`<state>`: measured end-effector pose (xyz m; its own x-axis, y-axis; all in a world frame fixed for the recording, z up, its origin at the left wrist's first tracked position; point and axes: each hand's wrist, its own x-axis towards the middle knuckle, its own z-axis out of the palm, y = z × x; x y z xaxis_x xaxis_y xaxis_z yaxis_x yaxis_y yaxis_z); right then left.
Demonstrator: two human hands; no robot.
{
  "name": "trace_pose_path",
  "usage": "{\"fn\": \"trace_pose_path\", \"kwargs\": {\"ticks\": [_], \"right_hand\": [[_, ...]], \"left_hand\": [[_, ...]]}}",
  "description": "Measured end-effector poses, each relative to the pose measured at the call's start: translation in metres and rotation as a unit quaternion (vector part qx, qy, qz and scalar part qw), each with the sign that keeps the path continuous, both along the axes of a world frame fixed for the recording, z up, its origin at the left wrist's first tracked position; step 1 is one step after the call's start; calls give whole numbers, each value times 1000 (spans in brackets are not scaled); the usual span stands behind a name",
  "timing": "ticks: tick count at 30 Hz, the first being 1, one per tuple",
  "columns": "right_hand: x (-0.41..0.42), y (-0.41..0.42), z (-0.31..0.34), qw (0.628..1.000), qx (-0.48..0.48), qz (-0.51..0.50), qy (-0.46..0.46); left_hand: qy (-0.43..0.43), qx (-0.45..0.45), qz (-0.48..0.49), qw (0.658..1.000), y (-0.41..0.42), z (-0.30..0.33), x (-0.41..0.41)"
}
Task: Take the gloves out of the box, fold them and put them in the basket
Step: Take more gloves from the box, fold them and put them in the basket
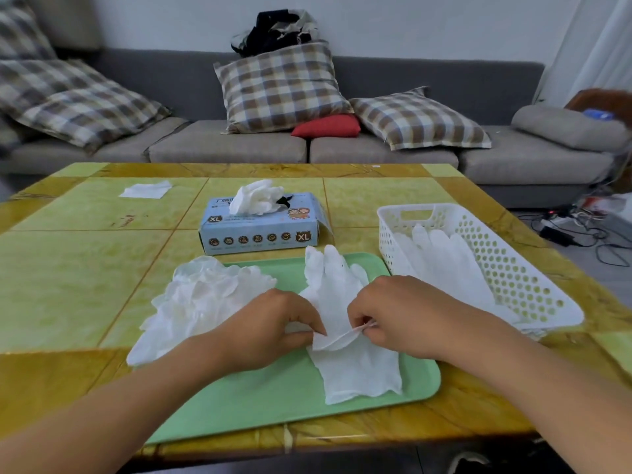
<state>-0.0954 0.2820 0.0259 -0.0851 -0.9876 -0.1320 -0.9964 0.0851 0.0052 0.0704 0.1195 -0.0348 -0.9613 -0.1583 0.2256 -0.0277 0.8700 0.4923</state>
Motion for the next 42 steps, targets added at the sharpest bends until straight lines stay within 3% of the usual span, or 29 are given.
{"fn": "trace_pose_path", "kwargs": {"ticks": [4,6,11,14,19,23,26,29,32,35,39,42], "right_hand": [[-7,8,26,998,-68,-7,8],[-13,14,40,997,-75,-26,-11],[5,19,27,994,97,-6,-58],[16,15,2,982,179,4,-54],[9,10,-8,981,184,0,-55],[1,12,9,967,212,-27,-141],[-7,0,14,976,82,-67,-191],[-11,-28,-1,983,-82,-122,-111],[-11,-59,-22,981,-42,-176,-68],[-16,-77,-35,974,8,-199,-111],[-21,-81,-36,969,-29,-200,-144],[-29,-89,-38,953,-45,-263,-140]], "left_hand": [[113,-65,10,991,9,8,-8],[122,-81,12,989,13,14,-8],[-27,-77,-65,995,16,3,0],[-67,-78,-91,991,17,-3,2],[-78,-73,-94,990,20,0,0],[-86,-20,-89,992,20,4,1],[-27,13,-18,999,14,1,-7],[-27,-73,62,995,6,-2,-17],[-111,-146,78,980,2,-8,-23],[-121,-155,69,978,1,-15,-24],[-123,-155,72,977,1,-22,-21],[-137,-155,76,975,-1,-24,-22]]}}
